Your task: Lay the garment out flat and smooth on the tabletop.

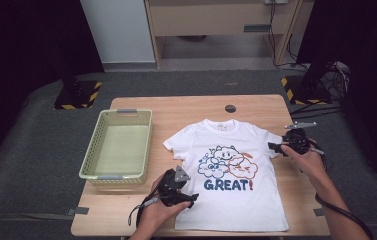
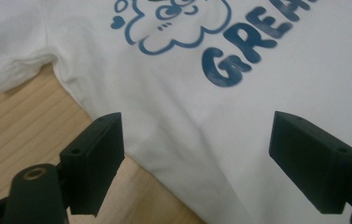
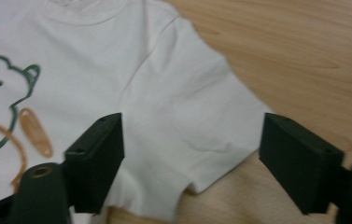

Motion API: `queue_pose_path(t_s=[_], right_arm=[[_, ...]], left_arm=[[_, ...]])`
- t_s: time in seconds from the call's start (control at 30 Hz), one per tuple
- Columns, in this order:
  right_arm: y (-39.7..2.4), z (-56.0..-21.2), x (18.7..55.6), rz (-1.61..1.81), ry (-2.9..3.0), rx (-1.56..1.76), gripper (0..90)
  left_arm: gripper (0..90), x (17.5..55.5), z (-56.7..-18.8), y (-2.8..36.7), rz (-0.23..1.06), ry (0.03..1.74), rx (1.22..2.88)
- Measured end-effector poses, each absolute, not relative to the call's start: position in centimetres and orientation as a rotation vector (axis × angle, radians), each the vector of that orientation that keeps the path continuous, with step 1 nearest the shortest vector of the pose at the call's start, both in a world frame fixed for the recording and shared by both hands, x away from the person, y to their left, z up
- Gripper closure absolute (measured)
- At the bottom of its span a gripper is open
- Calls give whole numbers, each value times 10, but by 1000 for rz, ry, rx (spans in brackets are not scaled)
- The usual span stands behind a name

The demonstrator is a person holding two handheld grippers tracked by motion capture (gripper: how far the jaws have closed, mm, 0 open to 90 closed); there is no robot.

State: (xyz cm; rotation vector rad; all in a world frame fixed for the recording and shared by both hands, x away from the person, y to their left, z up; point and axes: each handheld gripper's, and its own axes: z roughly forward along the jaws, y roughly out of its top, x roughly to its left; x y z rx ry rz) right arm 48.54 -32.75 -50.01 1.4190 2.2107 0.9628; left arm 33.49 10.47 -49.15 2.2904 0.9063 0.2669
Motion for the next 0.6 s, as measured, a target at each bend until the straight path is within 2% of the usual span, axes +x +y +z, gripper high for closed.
queue_pose_path(t_s=[0.1, 0.2, 0.6], right_arm=[[-336, -503, 497, 942, 2175, 1467, 401], [-342, -508, 507, 919, 2155, 1506, 452], [-341, -519, 521, 862, 2154, 1545, 512]], left_arm=[[173, 338, -499, 105, 274, 931, 2268], [179, 337, -505, 106, 276, 943, 2277], [186, 334, -507, 114, 284, 976, 2254]])
